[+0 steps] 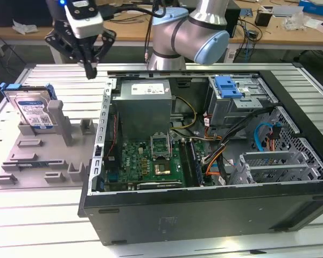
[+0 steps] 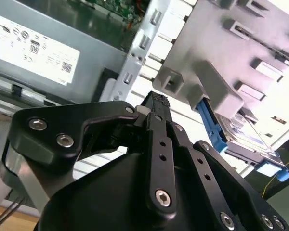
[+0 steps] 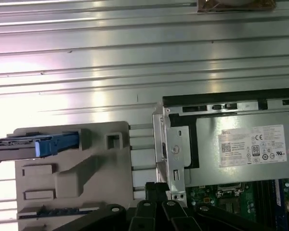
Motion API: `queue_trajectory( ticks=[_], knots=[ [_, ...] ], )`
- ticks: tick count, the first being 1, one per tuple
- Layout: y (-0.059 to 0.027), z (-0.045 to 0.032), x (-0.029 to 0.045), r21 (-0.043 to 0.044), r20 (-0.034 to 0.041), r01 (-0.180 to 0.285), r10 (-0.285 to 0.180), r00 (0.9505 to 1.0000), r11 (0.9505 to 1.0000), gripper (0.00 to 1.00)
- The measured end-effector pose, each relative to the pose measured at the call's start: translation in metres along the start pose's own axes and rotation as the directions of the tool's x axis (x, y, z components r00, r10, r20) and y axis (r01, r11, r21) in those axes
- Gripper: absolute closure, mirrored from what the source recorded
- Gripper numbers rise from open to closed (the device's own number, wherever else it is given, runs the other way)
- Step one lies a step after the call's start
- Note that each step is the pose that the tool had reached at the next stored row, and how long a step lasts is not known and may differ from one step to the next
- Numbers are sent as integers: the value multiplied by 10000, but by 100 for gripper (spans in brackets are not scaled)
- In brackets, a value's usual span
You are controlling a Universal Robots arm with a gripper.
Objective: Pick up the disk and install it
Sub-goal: 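Reach for the disk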
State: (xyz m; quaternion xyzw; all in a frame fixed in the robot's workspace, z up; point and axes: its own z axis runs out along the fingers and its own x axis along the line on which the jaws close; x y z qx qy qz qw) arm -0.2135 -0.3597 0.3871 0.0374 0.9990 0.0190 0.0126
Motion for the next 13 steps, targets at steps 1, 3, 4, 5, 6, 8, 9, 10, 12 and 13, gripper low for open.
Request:
queue_trajectory(
  ticks=[1, 3, 4, 5, 6, 8, 9, 10, 12, 13],
  knots=[
    [20, 2, 60, 8, 0, 3, -3, 10000, 10000, 89],
    [46, 5, 139, 18, 0, 0, 0, 10000, 10000, 89],
    [63, 8, 193, 26, 1, 3, -3, 10000, 10000, 89],
    [76, 9, 236, 34, 1, 3, -3, 10000, 10000, 89],
    [94, 13, 295, 44, 3, 1, -1, 10000, 10000, 89],
    [117, 16, 373, 58, 4, 4, -4, 10000, 10000, 89],
    [137, 19, 441, 70, 5, 3, -3, 10000, 10000, 89],
    [148, 21, 483, 79, 6, 4, -4, 10000, 10000, 89],
    [179, 26, 591, 101, 7, 2, -2, 10000, 9999, 89],
    [204, 31, 682, 121, 9, 5, -5, 10000, 9999, 89]
  ],
)
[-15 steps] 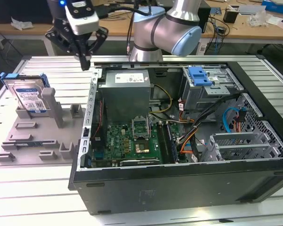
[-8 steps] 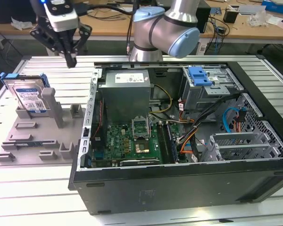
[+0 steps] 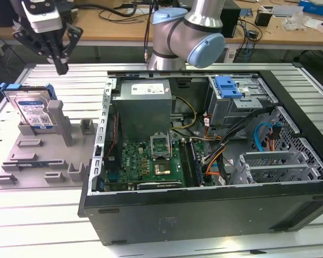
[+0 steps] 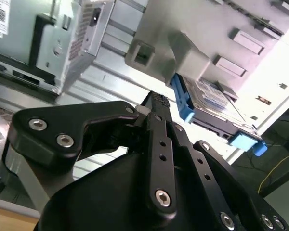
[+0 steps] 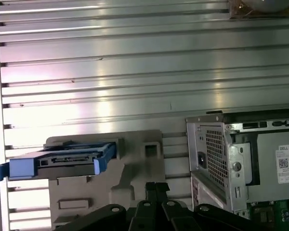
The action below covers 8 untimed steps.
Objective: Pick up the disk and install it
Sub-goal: 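Reach for the disk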
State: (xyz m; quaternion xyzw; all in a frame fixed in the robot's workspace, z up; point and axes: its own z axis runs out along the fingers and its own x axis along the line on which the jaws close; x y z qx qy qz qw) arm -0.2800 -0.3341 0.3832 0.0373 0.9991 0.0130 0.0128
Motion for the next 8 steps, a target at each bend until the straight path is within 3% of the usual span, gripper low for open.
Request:
queue_trajectory(
  ticks=[8],
  knots=[
    [104, 15, 358, 66, 5, 1, -1, 10000, 10000, 89]
  ],
)
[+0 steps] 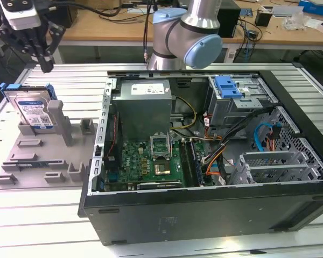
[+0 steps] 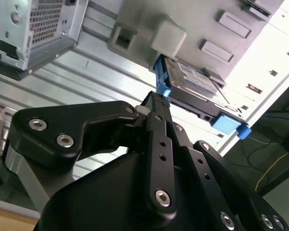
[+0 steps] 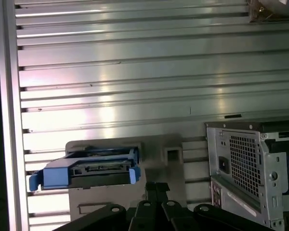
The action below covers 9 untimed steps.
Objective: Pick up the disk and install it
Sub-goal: 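Reach for the disk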
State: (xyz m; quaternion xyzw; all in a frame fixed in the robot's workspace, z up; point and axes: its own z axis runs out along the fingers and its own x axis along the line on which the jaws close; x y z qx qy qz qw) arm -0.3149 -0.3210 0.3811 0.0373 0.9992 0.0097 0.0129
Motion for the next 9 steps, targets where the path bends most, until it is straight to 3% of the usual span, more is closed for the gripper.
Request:
queue_trajectory(
  ticks=[2, 5, 9],
  knots=[
    [49, 5, 158, 17, 2, 0, 0, 10000, 10000, 89],
    [106, 8, 334, 24, 2, 0, 0, 10000, 10000, 89],
    [150, 11, 471, 30, 2, 2, -2, 10000, 10000, 89]
  ],
)
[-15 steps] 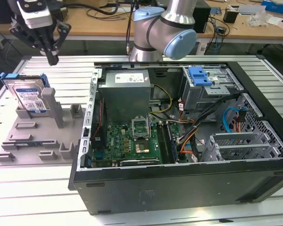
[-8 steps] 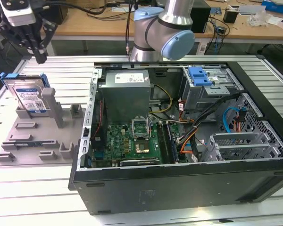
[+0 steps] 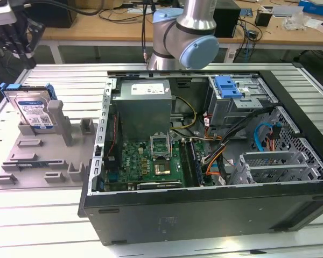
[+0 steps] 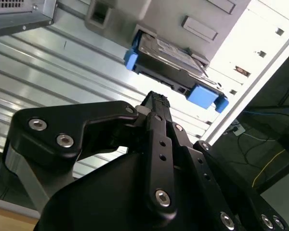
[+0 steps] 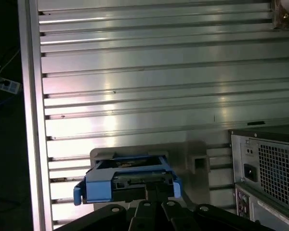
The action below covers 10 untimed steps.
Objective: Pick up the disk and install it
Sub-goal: 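Reach for the disk, then pick up the disk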
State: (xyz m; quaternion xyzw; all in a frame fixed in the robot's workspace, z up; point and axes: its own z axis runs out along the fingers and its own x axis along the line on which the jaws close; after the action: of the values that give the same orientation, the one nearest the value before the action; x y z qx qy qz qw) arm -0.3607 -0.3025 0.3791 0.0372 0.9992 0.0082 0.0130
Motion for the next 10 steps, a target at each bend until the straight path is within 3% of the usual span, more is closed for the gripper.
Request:
queue_trajectory(
  ticks=[4, 10],
  knots=[
    [57, 6, 198, 15, 3, -2, 2, 10000, 10000, 89],
    [73, 5, 219, 45, 3, -3, 3, 10000, 10000, 89]
  ],
)
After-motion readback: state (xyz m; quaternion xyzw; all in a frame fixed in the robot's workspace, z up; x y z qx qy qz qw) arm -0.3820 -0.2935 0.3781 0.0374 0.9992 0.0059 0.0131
